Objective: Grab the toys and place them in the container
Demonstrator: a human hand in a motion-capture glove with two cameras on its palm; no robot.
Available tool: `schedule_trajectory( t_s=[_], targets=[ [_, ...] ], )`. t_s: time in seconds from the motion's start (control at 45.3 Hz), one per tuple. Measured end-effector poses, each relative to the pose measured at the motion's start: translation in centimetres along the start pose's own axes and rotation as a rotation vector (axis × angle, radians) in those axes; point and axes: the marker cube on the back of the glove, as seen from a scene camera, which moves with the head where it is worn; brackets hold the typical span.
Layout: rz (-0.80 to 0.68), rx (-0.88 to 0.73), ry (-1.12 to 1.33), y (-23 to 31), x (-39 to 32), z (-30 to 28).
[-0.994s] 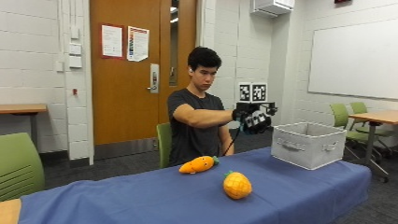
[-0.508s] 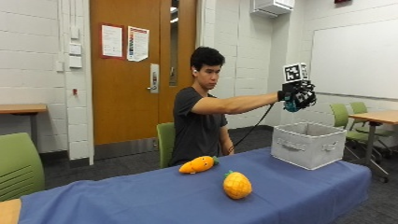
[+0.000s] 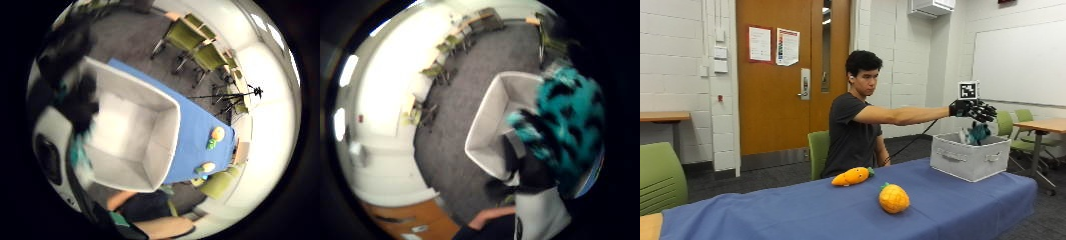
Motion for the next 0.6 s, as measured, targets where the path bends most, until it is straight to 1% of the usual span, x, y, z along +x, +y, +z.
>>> schedule_trajectory(
  t_s=[0.11, 0.155, 0.199, 0.243, 0.287, 0.309, 0.331, 0.398, 0.42, 0.486, 0.596],
  targets=[
    [-0.005, 0.017, 0.000, 0.4, 2.1, -0.5],
    [-0.027, 0.028, 0.027, 0.8, 2.6, -0.8],
    [-0.073, 0.038, 0.062, 1.9, 1.4, -0.9],
    [-0.158, 0.047, 0.069, 3.4, -0.6, -1.1],
    [-0.247, 0.055, 0.073, 4.7, -0.2, -1.5],
    [-0.251, 0.062, 0.083, 5.1, 0.8, -1.7],
    [-0.215, 0.070, 0.100, 5.2, 2.1, -1.9],
    [-0.018, 0.094, 0.171, 5.4, 6.5, -2.6],
    [0.025, 0.099, 0.190, 5.6, 8.1, -2.8],
    [0.096, 0.105, 0.227, 6.6, 12.9, -3.3],
    [0.161, 0.123, 0.224, 8.3, 19.5, -3.9]
  ],
)
